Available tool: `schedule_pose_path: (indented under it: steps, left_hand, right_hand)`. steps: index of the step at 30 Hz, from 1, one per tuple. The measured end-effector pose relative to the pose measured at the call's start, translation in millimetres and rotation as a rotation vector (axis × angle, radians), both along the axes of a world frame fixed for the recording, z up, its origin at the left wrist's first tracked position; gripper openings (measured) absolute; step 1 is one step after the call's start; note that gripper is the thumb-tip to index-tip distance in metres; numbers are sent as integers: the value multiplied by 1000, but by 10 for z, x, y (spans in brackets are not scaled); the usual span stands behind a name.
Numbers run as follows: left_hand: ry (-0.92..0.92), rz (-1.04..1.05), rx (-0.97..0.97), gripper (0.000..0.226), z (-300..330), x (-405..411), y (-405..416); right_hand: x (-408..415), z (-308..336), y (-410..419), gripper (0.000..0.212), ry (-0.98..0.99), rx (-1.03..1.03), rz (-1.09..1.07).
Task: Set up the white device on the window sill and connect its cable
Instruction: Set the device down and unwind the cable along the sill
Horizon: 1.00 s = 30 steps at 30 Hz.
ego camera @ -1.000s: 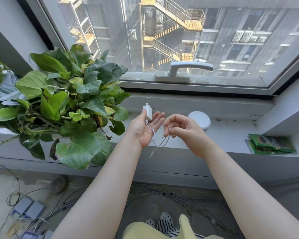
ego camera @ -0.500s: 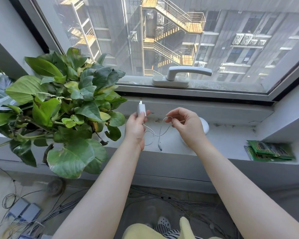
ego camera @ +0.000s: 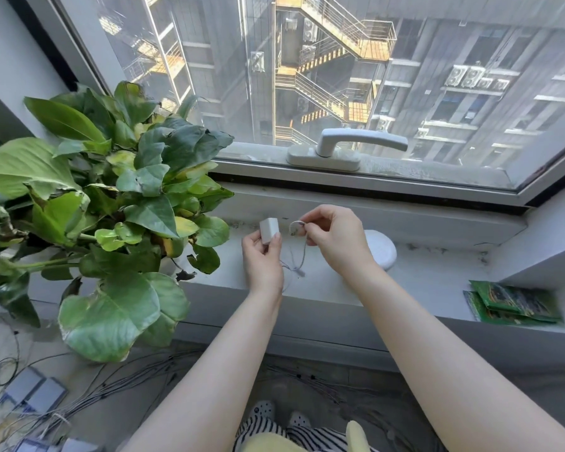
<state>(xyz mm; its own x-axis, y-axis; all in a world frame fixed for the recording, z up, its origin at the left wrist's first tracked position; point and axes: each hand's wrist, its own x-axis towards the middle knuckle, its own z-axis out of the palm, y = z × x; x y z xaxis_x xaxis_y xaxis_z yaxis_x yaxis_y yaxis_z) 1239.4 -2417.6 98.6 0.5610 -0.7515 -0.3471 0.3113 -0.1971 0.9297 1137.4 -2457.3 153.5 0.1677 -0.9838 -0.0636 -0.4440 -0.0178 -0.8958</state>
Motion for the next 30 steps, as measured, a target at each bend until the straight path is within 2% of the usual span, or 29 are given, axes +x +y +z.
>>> schedule_pose_path:
  steps: [4,9,13,19,24,30]
  left_hand:
    - [-83,94,30,28,-78,81,-33]
    - [-226,-20,71,29,-180,195,-49]
    - [-365,-92,102,27,-229,223,-25]
    - [-625,-153,165,32,-213,144,-88]
    - [-1016,-181,330,41,-273,124,-81]
    - [-1076,-177,337,46,-307,114,-68]
  right_hand:
    - [229,-241,127,17,-136,109,-149]
    - [291,-534,310,14,-50,75,-334]
    - [279,-674,268,14,1,60,-384]
    - [277,-784,157,13,115,17,-357]
    - [258,-811,151,27,287,-32,-285]
    - [237,-790,146,34,336,-35,-233]
